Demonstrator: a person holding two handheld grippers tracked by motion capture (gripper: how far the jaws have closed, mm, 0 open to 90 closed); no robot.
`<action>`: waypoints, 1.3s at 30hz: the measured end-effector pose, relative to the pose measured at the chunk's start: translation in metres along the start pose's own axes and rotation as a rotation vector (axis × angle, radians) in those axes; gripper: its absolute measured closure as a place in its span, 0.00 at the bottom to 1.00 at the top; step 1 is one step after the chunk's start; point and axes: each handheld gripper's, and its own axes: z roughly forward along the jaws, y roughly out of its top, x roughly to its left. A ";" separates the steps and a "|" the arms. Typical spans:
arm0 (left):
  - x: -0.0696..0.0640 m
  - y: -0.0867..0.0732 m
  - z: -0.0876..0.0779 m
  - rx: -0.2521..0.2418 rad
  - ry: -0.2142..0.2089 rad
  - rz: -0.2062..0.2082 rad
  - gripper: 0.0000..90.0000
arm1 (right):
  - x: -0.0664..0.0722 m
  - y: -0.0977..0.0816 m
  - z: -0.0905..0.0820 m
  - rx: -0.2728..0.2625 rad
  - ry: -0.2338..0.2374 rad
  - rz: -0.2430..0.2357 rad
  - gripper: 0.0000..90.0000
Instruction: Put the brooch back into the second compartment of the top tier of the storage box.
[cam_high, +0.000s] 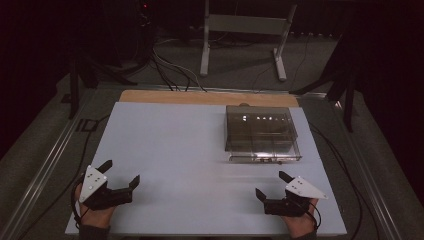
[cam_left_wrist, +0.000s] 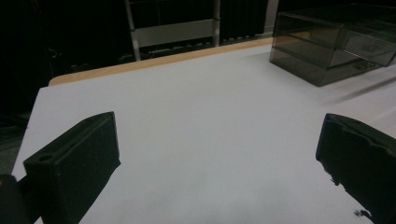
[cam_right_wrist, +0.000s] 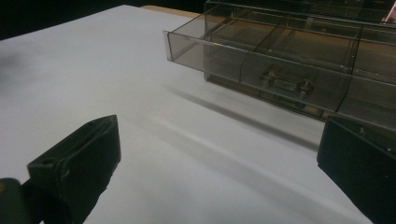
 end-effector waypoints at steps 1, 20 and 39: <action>0.000 0.000 0.000 -0.001 0.002 -0.002 0.00 | 0.000 0.000 0.000 0.000 0.000 -0.001 0.00; 0.003 0.000 -0.005 0.002 0.041 0.004 0.00 | 0.003 0.000 -0.001 0.005 -0.026 -0.002 0.00; 0.002 -0.001 -0.002 0.009 0.059 0.016 0.00 | -0.009 -0.005 0.011 0.097 -0.106 0.022 0.00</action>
